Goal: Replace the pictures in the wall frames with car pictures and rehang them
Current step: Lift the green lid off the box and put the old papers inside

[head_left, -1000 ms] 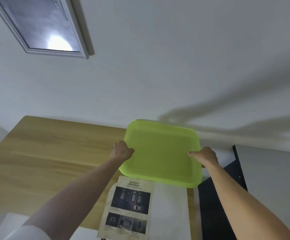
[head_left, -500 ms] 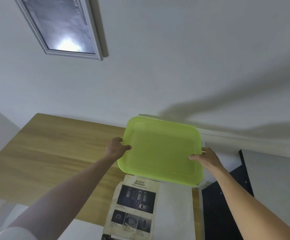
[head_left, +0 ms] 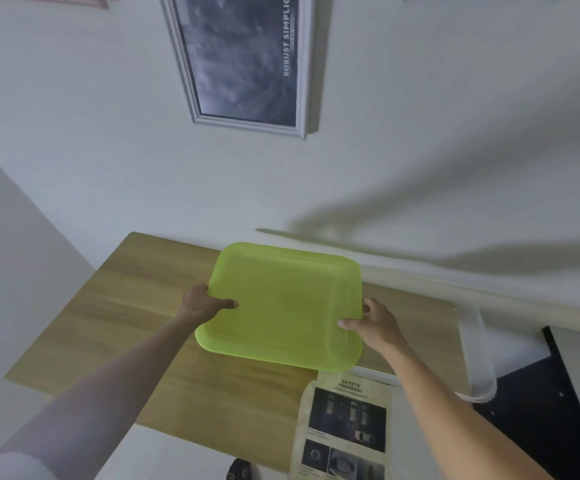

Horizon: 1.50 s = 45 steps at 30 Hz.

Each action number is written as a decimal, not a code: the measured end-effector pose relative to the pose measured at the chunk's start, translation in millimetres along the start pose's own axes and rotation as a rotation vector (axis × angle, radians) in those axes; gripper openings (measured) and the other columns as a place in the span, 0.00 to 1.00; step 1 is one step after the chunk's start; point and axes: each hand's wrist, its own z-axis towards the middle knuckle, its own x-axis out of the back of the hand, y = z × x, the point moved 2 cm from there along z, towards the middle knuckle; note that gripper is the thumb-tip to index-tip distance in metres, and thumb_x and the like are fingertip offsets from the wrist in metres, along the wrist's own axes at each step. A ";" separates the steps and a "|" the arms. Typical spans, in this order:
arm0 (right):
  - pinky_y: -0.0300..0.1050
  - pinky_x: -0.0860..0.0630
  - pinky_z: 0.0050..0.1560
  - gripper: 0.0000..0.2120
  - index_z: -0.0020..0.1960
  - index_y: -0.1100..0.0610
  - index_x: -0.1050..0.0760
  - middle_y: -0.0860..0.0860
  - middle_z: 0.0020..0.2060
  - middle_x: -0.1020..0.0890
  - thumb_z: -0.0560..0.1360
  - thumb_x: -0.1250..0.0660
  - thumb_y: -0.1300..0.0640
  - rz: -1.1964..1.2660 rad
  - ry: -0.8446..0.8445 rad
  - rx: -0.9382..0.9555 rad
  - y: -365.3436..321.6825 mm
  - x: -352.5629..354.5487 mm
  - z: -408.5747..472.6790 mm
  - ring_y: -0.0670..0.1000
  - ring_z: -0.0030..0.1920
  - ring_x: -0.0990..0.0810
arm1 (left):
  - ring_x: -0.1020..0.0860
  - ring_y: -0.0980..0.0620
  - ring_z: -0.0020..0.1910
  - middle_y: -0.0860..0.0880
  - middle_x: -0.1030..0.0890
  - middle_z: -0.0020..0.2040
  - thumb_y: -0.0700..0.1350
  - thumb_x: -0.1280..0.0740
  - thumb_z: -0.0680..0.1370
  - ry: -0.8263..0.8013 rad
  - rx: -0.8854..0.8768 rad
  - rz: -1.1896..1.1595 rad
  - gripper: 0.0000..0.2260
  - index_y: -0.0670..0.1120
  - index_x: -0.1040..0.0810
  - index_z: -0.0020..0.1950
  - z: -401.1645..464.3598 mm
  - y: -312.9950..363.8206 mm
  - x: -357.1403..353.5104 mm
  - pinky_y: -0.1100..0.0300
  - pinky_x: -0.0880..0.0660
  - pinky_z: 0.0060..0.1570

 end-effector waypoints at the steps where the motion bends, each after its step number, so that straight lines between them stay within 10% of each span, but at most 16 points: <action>1: 0.31 0.30 0.37 0.23 0.60 0.55 0.25 0.46 0.50 0.20 0.68 0.21 0.57 -0.027 0.002 0.010 -9.5 -17.2 0.2 0.45 0.45 0.21 | 0.21 0.43 0.52 0.44 0.19 0.51 0.52 0.19 0.63 -0.004 0.004 0.005 0.28 0.40 0.21 0.56 8.9 -9.4 12.2 0.52 0.24 0.47; 4: 0.43 0.22 0.55 0.34 0.70 0.55 0.30 0.51 0.63 0.21 0.68 0.22 0.50 -0.092 0.035 0.016 -21.7 -62.7 4.8 0.50 0.58 0.20 | 0.20 0.43 0.51 0.45 0.18 0.50 0.52 0.18 0.62 -0.015 0.025 0.012 0.27 0.41 0.20 0.54 28.1 -29.8 38.3 0.53 0.24 0.46; 10: 0.51 0.36 0.72 0.44 0.80 0.52 0.46 0.53 0.77 0.38 0.72 0.25 0.50 -0.199 -0.036 0.003 -38.3 -127.4 5.2 0.55 0.76 0.37 | 0.23 0.42 0.57 0.44 0.20 0.55 0.62 0.19 0.49 -0.041 0.021 0.137 0.43 0.45 0.23 0.60 72.2 -66.0 60.5 0.48 0.22 0.54; 33: 0.55 0.41 0.75 0.33 0.80 0.52 0.43 0.56 0.79 0.46 0.79 0.32 0.53 -0.408 0.001 -0.079 -16.3 -180.2 25.1 0.59 0.79 0.48 | 0.42 0.37 0.73 0.38 0.43 0.74 0.52 0.21 0.66 0.005 -0.030 0.401 0.46 0.43 0.42 0.76 89.0 -90.9 23.8 0.43 0.36 0.70; 45: 0.50 0.20 0.55 0.16 0.63 0.52 0.22 0.50 0.55 0.20 0.77 0.34 0.63 -0.244 0.166 0.359 -3.0 -86.8 -29.7 0.47 0.51 0.20 | 0.28 0.46 0.57 0.46 0.25 0.57 0.47 0.29 0.73 0.130 -0.546 0.215 0.21 0.43 0.25 0.63 -61.8 -31.3 -89.8 0.55 0.27 0.49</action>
